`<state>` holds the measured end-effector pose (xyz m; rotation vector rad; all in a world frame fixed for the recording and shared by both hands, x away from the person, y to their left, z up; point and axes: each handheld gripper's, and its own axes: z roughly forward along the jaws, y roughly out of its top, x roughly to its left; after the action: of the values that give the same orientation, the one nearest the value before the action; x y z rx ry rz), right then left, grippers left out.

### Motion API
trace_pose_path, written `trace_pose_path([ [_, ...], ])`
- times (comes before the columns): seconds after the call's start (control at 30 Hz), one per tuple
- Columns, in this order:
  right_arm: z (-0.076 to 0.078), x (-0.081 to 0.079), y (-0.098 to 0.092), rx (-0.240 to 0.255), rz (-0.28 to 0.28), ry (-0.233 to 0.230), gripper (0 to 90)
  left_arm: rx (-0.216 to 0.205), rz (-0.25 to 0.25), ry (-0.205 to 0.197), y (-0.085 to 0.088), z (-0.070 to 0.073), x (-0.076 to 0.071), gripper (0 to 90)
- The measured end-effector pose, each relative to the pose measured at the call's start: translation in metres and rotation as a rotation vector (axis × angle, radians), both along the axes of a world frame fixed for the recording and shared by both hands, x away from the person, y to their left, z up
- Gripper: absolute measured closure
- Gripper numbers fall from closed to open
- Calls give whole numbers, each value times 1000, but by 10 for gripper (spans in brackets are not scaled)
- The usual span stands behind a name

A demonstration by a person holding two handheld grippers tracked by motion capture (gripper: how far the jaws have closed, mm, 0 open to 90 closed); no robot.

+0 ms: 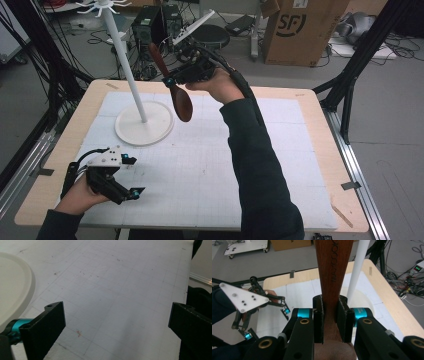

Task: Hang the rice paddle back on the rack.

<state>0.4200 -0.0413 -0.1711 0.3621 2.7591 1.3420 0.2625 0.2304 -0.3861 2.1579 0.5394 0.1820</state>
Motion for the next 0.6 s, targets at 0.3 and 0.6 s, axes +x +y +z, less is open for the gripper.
trace_pose_path([
  [0.3, 16, 7, 12, 4, 0, -12, 778, 0, -4, 4, -1, 0, 0, 16],
  [0.6, 29, 14, 30, -4, -10, -23, 778, -14, -3, 6, 0, 0, 1, 17],
])
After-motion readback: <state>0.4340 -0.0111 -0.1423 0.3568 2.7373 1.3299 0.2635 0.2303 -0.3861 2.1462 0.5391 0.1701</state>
